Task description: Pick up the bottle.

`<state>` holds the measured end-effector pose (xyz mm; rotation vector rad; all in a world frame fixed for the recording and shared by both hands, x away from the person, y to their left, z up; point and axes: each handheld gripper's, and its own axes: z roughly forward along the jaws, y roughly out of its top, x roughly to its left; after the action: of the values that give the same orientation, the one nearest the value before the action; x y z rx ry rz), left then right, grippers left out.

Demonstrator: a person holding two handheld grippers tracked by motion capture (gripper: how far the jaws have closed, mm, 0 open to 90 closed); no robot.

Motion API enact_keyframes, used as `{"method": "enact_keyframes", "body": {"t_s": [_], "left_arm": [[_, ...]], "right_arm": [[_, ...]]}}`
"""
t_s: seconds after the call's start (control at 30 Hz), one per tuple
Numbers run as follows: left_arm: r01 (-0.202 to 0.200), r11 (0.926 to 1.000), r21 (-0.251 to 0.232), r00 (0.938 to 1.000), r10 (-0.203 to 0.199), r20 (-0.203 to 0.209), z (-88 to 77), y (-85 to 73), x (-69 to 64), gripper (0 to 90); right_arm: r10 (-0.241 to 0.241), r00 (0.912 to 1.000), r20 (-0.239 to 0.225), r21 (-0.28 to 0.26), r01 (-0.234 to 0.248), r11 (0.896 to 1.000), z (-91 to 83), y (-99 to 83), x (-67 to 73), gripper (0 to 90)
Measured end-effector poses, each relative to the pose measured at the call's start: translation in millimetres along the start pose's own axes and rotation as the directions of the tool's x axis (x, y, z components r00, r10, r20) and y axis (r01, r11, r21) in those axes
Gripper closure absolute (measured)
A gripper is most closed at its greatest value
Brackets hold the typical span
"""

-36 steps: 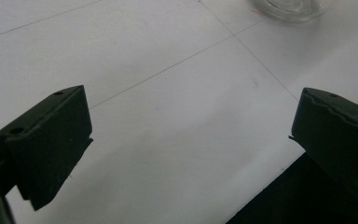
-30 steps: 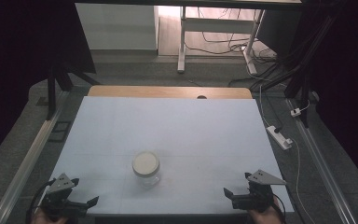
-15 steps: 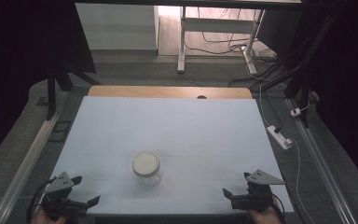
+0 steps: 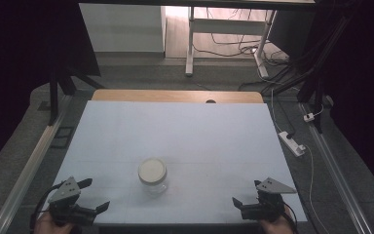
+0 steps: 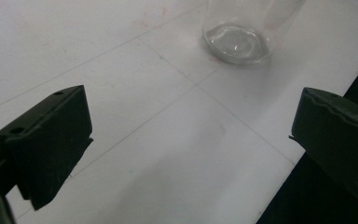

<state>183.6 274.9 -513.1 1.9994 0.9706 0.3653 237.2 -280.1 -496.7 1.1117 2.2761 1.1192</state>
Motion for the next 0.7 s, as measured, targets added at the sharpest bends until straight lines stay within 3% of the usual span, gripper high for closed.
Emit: {"method": "enact_keyframes", "body": {"t_s": [0.13, 0.3, 0.57, 0.7], "left_arm": [[-0.004, 1.0000, 0.008, 1.0000, 0.004, 0.003, 7.4, 3.4, -2.3, 0.0], [-0.026, 0.9996, -0.004, 0.9990, 0.026, 0.036, 16.6, 10.5, -7.8, 0.0], [-0.026, 0.9996, -0.008, 0.9970, 0.026, 0.072, 29.3, 17.4, -9.4, 0.0], [-0.052, 0.9986, 0.007, 0.9952, 0.051, 0.084, 39.3, 21.5, -10.8, 0.0]], "right_arm": [[-0.005, 1.0000, 0.000, 0.005, 0.005, 1.000, 0.7, 0.2, 0.3, 0.0], [-0.002, 1.0000, -0.001, 0.008, 0.002, 1.000, 0.9, 0.3, 0.2, 0.0], [-0.005, 0.9999, -0.011, 0.012, 0.005, 1.000, 1.1, 0.4, -0.1, 0.0], [-0.004, 0.9999, -0.013, 0.013, 0.004, 1.000, 1.2, 0.4, -0.2, 0.0]]}}
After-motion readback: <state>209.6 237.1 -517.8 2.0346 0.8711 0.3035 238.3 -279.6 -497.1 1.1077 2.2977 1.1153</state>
